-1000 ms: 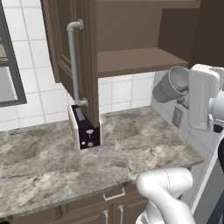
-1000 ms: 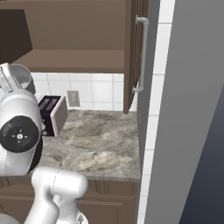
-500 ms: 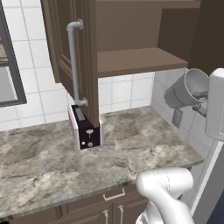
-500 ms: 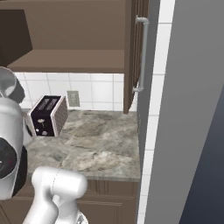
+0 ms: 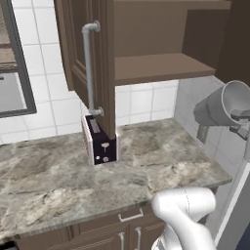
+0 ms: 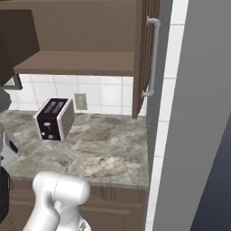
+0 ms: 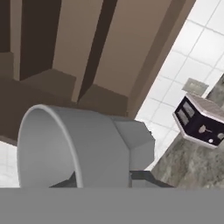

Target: There is a bowl on the dining counter. Grab a lemon wedge from the fridge and place it in the bowl. Then get the liquor bottle and glass cup from the cabinet and place them next to the bowl.

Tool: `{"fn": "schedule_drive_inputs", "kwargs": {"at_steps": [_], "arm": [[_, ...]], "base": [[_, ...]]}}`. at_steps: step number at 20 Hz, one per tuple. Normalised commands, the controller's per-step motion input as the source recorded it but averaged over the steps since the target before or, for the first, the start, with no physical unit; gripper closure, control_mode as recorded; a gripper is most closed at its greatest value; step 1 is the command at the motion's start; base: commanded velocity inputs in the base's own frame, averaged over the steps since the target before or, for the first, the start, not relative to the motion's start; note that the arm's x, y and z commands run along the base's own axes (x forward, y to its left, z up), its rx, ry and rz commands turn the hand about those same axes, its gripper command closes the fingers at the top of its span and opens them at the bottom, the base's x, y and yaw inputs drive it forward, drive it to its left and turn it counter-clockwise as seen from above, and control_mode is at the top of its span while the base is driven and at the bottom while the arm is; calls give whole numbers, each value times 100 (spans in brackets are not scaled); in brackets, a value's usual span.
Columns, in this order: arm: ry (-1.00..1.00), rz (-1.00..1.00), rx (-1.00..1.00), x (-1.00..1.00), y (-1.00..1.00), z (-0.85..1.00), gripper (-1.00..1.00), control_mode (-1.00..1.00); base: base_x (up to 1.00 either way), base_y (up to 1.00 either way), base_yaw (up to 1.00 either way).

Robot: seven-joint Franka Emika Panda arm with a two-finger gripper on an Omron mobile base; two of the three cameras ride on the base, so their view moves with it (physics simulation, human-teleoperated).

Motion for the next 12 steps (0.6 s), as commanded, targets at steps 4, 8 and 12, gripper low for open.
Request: {"fn": "schedule_drive_inputs", "kwargs": {"at_steps": [4, 8, 12], "arm": [[0, 0, 0, 0, 0, 0, 100, 100], [0, 0, 0, 0, 0, 0, 100, 100], [0, 0, 0, 0, 0, 0, 100, 100]], "base": [[-3, 63, 49], [0, 67, 66], [0, 56, 69]]}}
